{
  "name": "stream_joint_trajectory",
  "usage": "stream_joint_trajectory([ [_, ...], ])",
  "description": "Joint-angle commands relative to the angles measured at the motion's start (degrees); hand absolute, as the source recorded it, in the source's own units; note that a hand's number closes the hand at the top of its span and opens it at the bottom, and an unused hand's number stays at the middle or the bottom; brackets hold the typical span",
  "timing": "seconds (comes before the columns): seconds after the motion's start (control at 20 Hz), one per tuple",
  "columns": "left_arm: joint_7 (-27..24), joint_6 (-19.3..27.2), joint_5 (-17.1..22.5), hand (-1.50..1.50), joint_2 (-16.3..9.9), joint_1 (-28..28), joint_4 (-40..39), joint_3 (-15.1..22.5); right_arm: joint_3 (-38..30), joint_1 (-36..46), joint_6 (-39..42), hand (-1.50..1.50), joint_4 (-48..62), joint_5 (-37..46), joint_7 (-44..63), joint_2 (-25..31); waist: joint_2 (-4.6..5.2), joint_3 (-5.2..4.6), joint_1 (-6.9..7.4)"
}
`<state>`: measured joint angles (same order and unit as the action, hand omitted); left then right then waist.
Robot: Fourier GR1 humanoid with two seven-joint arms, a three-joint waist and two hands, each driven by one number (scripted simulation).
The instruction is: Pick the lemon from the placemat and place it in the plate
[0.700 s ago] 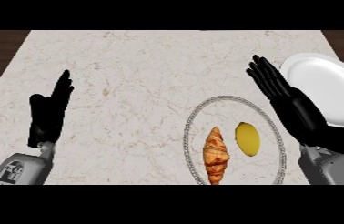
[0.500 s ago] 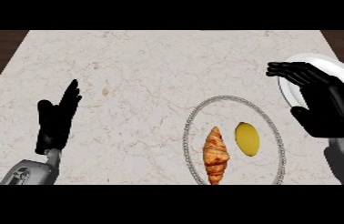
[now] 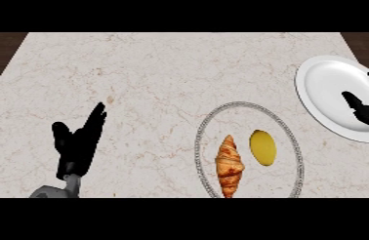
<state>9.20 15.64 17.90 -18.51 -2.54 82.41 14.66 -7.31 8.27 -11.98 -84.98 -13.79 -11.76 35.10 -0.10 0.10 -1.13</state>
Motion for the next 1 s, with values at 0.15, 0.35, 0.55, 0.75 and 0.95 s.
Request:
stream_joint_trajectory([
  [0.15, 1.24, -3.96, 0.69, 0.00, 0.68, 5.13, 1.89, 0.41, -3.37, -9.98, 1.83, -1.50, -5.49, 1.15, -5.65, -2.08, -0.04, -0.10, 0.83],
  [0.35, 3.44, -3.02, 0.65, 0.00, 1.44, 1.79, 1.45, -0.25, 0.40, -12.00, 4.79, -1.50, -9.92, 6.13, 2.60, 4.44, -0.05, -0.18, 0.54],
  [0.55, 0.06, -2.71, -0.40, 0.00, 3.29, 2.83, -1.03, 0.50, 5.64, -12.63, 11.42, -1.50, -13.09, 10.79, 10.89, 12.92, 0.12, -0.35, 0.99],
  [0.75, 1.43, -1.08, -2.09, 0.00, 4.61, 1.12, -1.85, 1.05, 6.63, -10.58, 15.84, -1.50, -18.63, 10.47, 20.72, 16.92, 0.15, -0.23, 0.96],
  [0.95, -2.01, -4.00, -1.20, 0.00, 4.09, 3.54, -2.36, -0.30, 10.12, -12.59, 15.29, -1.50, -25.44, 15.27, 29.53, 16.66, 0.04, -0.20, 0.96],
])
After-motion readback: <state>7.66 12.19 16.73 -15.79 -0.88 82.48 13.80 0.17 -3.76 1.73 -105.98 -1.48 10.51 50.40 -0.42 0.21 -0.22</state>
